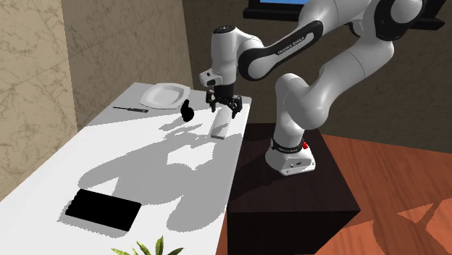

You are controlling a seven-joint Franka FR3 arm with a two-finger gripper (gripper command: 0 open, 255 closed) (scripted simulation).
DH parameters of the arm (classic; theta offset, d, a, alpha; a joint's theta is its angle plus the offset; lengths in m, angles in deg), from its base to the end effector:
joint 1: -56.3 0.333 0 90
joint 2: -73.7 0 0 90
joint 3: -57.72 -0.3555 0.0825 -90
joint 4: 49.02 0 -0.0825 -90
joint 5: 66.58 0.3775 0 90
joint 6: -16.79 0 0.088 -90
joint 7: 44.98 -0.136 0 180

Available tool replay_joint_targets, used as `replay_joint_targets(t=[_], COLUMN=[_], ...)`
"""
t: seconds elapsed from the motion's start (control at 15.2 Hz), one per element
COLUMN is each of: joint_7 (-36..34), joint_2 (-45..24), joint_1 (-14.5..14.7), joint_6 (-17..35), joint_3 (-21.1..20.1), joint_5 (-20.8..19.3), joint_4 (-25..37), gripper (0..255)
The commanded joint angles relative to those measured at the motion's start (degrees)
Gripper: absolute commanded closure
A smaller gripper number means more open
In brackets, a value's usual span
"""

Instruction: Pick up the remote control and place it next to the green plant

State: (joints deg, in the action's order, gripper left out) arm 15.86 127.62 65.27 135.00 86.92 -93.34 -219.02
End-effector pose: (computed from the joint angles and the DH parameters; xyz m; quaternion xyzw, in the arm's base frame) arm 0.2256 -0.0870 0.3592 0.8455 0.5339 0.0059 0.0071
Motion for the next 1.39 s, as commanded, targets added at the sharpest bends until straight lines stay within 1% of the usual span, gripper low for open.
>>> replay_joint_targets(t=[0.0, 0.33, 0.79, 0.86, 1.32], joint_7=[0.95, 0.65, 0.65, 0.65, 0.65], joint_2=[-1.22, -4.78, -4.77, -4.77, -4.77], joint_1=[-0.31, -0.73, -0.73, -0.73, -0.72], joint_6=[2.36, 7.78, 7.76, 7.76, 7.75], joint_3=[1.23, 3.15, 3.14, 3.14, 3.14], joint_5=[-1.38, -3.42, -3.41, -3.41, -3.40], joint_4=[-1.12, -3.11, -3.10, -3.10, -3.08], gripper=[0, 0, 0, 255, 255])
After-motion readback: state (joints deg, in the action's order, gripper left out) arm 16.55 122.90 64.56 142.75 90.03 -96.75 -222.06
